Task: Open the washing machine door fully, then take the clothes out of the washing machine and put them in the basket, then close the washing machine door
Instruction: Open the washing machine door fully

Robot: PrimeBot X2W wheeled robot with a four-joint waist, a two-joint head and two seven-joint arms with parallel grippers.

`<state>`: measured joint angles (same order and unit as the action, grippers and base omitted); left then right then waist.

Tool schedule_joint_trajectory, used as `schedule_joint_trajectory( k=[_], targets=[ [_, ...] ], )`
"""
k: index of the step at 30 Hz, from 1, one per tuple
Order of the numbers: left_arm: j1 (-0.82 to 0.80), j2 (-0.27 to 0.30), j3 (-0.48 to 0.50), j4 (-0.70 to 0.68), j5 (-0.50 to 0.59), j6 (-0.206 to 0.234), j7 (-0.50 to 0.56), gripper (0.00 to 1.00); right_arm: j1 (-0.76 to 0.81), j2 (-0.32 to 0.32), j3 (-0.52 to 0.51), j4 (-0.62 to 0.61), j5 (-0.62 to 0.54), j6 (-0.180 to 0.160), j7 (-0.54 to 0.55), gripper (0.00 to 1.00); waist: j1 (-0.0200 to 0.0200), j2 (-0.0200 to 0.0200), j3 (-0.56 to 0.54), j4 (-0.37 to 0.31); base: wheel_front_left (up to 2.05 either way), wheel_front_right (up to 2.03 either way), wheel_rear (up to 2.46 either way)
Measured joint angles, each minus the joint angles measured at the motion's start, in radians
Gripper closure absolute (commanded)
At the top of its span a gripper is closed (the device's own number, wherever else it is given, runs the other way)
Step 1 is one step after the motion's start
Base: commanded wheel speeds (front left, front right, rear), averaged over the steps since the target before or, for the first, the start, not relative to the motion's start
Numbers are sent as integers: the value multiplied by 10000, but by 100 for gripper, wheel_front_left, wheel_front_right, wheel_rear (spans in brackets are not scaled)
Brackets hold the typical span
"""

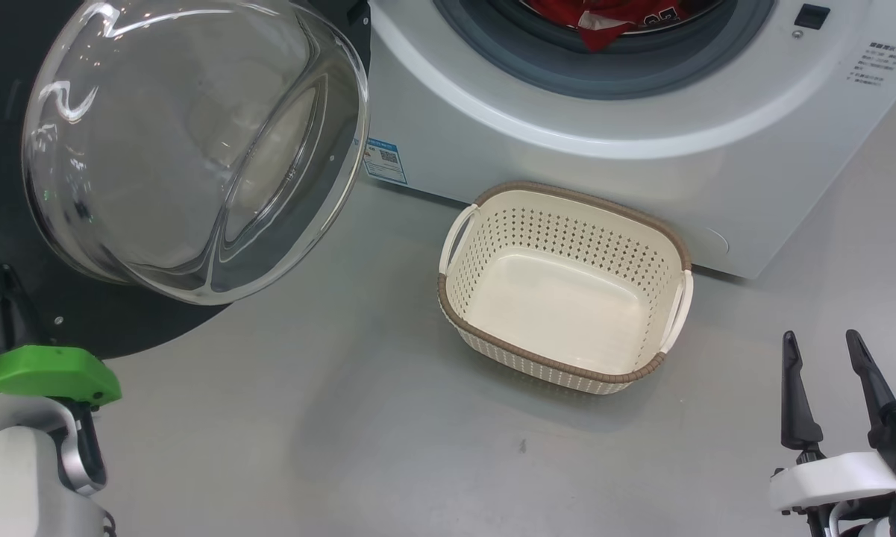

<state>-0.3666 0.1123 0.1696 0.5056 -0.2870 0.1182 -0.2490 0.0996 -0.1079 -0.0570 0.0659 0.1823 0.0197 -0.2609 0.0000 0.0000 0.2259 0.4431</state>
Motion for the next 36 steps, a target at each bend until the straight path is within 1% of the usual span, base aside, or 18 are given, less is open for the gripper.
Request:
schedule_joint_trajectory(
  k=[6, 12, 17, 21, 28, 31, 36],
  targets=[
    [92, -255, 50, -146, 17, 0, -2, 100, -30, 61, -13, 46, 0, 0, 0, 0, 0, 0, -97, -32, 0, 0, 0],
    [593, -566, -127, -972, 253, 2, -31, 100, -40, 109, -77, 79, 2, -2, 0, 0, 1, 0, -237, -7, 0, 0, 0],
    [962, -692, -610, -1534, 456, -25, -31, 100, -39, 125, -186, 82, 15, -12, 0, 0, 0, 0, -310, 110, 0, 0, 0],
    [1417, -711, -1014, -1847, 683, -257, -31, 100, -39, 136, -142, 82, 13, -4, 0, 0, 0, 0, -384, 163, 0, 0, 0],
    [2186, -784, -2265, -2261, 936, -773, -31, 100, -39, 138, -113, 132, -2, 4, 0, 0, 1, 0, -497, 150, 0, 0, 0],
    [2401, -792, -2874, -2368, 980, -1026, -31, 100, -40, 153, -40, 161, -21, 61, 0, 0, 1, 0, -544, 79, 0, 0, 0],
    [2689, -796, -3415, -2591, 978, -1151, -31, 100, -52, 213, 52, 221, -48, 90, 0, 0, 1, 0, -651, -131, 0, 0, 0]
  ],
)
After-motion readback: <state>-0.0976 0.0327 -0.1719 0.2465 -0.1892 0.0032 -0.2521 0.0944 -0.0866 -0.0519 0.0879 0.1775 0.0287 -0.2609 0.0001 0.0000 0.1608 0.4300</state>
